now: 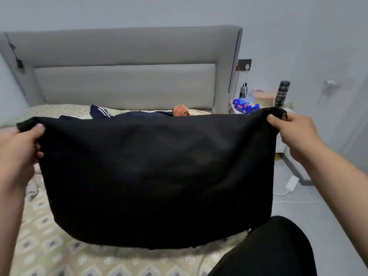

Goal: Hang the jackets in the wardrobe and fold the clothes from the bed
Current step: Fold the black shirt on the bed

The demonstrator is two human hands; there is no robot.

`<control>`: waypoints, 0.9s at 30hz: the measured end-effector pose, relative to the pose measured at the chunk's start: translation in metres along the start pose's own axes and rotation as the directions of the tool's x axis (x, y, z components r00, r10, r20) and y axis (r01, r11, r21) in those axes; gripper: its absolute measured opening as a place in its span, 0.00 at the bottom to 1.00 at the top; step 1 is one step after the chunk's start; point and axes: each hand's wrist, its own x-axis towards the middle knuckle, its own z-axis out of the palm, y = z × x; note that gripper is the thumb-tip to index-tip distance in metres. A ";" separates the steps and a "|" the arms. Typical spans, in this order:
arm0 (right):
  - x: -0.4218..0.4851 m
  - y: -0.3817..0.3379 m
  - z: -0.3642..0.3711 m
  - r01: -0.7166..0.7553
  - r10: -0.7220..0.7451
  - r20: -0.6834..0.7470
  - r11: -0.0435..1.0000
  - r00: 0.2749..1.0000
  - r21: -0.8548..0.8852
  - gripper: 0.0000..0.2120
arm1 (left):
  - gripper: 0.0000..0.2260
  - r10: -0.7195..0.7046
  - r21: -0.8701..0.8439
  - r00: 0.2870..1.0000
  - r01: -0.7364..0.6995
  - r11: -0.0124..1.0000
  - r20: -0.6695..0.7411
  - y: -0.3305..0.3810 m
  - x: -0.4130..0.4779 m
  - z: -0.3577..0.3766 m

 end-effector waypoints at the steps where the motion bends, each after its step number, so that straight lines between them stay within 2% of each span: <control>1: 0.001 0.008 0.007 -0.044 0.044 -0.003 0.999 0.999 -0.028 0.08 | 0.14 -0.033 -0.024 0.999 0.034 0.999 0.034 0.043 -0.078 0.021; 3: 0.005 0.029 0.022 -0.157 0.156 -0.012 0.987 0.988 -0.045 0.09 | 0.09 -0.059 0.043 0.996 0.057 0.997 0.067 0.053 -0.137 0.051; 4: 0.008 0.041 0.030 -0.218 0.218 -0.009 0.975 0.976 -0.033 0.10 | 0.09 -0.067 0.045 0.997 0.066 0.997 0.038 0.049 -0.145 0.058; 7: 0.016 0.067 0.050 -0.344 0.345 0.049 0.939 0.937 -0.018 0.08 | 0.10 -0.221 -0.018 0.975 0.221 0.975 0.016 0.025 -0.137 0.070; 12: 0.038 0.090 0.081 -0.410 0.408 0.074 0.912 0.910 0.016 0.05 | 0.07 -0.328 -0.171 0.943 0.333 0.927 0.062 0.003 -0.117 0.101; 16: 0.062 0.110 0.110 -0.423 0.421 0.100 0.906 0.902 0.000 0.09 | 0.15 -0.327 -0.172 0.941 0.338 0.925 0.086 -0.009 -0.101 0.133; 18: 0.069 0.119 0.126 -0.443 0.439 0.155 0.897 0.885 -0.012 0.07 | 0.18 -0.312 -0.156 0.944 0.325 0.933 0.104 -0.013 -0.097 0.145; 19: 0.069 0.121 0.133 -0.455 0.446 0.193 0.891 0.874 0.003 0.09 | 0.19 -0.291 -0.173 0.948 0.310 0.935 0.128 -0.016 -0.095 0.150; 21: 0.062 0.133 0.141 -0.459 0.461 0.232 0.886 0.857 -0.066 0.23 | 0.19 -0.254 -0.166 0.959 0.273 0.948 0.127 -0.025 -0.093 0.151; 22: 0.058 0.144 0.140 -0.444 0.476 0.236 0.878 0.847 -0.180 0.27 | 0.19 -0.252 -0.102 0.961 0.264 0.959 0.111 -0.032 -0.096 0.148; 24: 0.047 0.166 0.130 -0.397 0.525 0.260 0.818 0.810 -0.415 0.23 | 0.21 -0.254 0.135 0.962 0.240 0.961 0.102 -0.053 -0.109 0.138; 25: 0.039 0.178 0.124 -0.378 0.558 0.261 0.773 0.788 -0.510 0.17 | 0.19 -0.239 0.310 0.966 0.200 0.930 0.095 -0.066 -0.119 0.132; 27: 0.021 0.206 0.109 -0.346 0.595 0.234 0.696 0.769 -0.629 0.13 | 0.10 -0.157 0.616 0.983 0.064 0.785 0.099 -0.094 -0.145 0.115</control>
